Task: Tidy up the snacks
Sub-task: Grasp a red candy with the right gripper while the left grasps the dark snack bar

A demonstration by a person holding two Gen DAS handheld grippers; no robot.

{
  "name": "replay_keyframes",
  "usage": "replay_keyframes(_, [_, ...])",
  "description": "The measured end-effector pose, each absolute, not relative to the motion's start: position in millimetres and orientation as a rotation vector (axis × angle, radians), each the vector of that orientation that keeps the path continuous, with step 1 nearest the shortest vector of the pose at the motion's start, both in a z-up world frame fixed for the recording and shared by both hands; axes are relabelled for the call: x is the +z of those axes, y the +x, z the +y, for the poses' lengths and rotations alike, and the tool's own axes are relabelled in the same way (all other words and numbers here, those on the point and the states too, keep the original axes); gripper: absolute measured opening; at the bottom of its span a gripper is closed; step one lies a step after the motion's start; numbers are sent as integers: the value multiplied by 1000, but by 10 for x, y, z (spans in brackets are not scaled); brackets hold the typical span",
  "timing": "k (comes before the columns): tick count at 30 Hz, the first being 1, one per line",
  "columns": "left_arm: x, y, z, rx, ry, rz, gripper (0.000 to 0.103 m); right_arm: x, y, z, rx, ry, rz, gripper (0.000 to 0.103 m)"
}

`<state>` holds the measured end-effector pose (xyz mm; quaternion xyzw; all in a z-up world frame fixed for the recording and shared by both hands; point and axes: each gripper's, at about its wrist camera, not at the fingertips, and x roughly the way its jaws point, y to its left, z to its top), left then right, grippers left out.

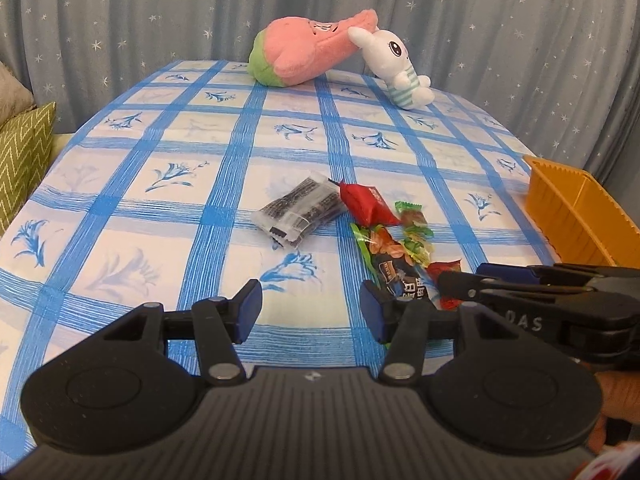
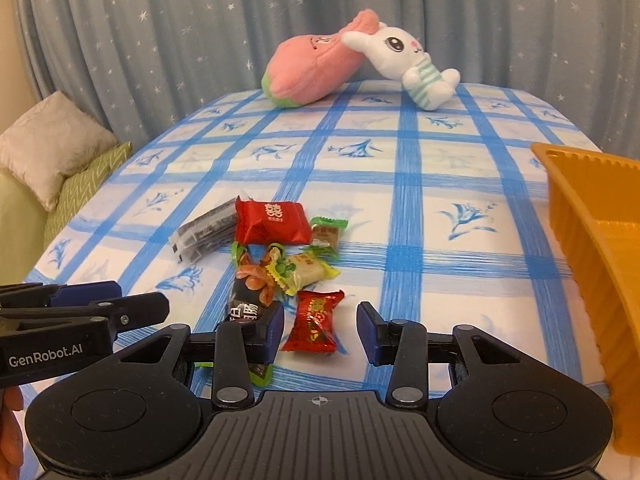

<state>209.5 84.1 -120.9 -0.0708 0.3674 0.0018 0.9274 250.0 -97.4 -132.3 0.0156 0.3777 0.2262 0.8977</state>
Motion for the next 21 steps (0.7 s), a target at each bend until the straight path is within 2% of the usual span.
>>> replay_keyframes(9, [-1248,2119,840,7,-151,757,50,-1430,2539,-861,461,-20,780,41])
replay_keyframes(10, [-1250,2121,835,6,-151,758,50,-1435,2536,-856,461,-26,779,36])
replay_keyframes(11, [-1252,2123,827,4,-151,759,50,-1438,2538,-849,466,-32,779,26])
replay_keyframes(21, [-1220,2139,710,-42,-168,744,51,-1337,2481,-1045,412,-18,751,23])
